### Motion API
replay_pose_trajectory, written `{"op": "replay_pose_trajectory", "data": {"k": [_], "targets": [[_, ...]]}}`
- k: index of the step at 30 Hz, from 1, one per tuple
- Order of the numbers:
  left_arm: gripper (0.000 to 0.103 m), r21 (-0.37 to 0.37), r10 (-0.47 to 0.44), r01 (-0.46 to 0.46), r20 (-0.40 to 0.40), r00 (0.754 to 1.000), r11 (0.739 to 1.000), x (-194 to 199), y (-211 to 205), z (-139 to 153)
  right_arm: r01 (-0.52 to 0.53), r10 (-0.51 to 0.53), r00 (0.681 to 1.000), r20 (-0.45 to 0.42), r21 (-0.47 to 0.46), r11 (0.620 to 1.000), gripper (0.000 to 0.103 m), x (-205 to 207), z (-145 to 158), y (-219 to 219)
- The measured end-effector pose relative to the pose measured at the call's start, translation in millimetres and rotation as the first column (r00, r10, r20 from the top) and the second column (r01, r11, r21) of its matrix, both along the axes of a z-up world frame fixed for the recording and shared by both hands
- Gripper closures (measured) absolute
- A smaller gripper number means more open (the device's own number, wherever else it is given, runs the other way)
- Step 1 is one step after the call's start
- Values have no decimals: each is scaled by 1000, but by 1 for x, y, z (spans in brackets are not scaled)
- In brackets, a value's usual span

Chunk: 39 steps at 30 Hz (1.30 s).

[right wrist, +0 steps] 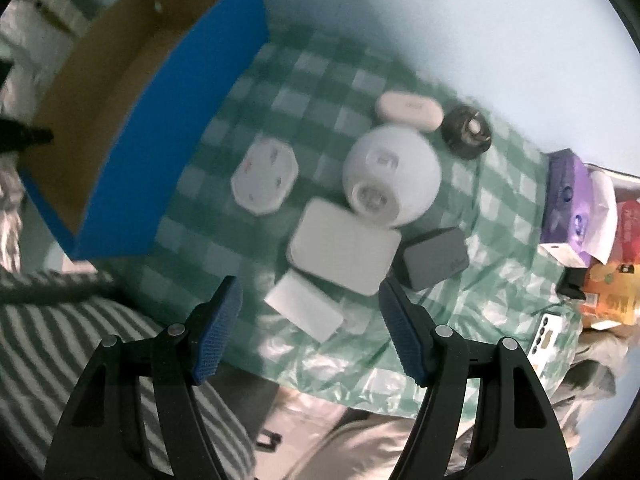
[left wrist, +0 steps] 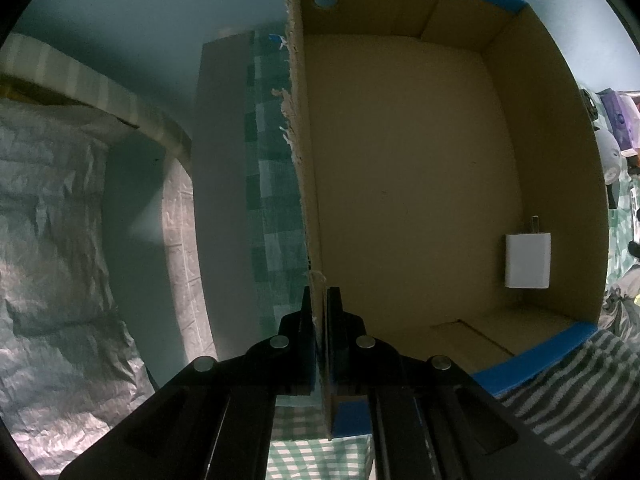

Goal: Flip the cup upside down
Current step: 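Move the right gripper back to the table and grasp the white rectangular charger, then carry the white rectangular charger into the box and release it with the right gripper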

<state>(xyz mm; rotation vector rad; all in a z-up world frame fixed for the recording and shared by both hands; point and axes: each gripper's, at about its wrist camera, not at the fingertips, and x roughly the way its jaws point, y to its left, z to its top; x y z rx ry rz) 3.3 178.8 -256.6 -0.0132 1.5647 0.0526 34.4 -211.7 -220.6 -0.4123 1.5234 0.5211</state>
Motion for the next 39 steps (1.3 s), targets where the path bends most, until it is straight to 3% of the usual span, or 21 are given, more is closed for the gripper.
{"op": "replay_pose_trajectory", "data": {"k": [15,16,18,23,29,39], "targets": [[97,16,8,-8,-12,1000,1000,0,-1,-2,-221,216,974,-72,-72,973,32,-21,-64,8],[97,17,8,-8,-12,1000,1000,0,-1,-2,-234,229,970,-77,-73,969,34,-22,-67,9],[97,20,8,-8,-14,1000,1000,0,-2,-2,-242,235,968,-92,-73,968,52,-21,-72,12],[95,23,7,-7,-14,1000,1000,-1,-4,-2,-138,128,979,-159,-47,989,71,-14,-80,10],[94,24,1,0,-11,1000,1000,-2,-5,-1,46,-47,977,-207,-9,999,73,0,-85,5],[92,13,-4,4,-16,1000,1000,-1,-4,-1,154,-156,968,-199,-25,988,74,12,-101,6]]}}
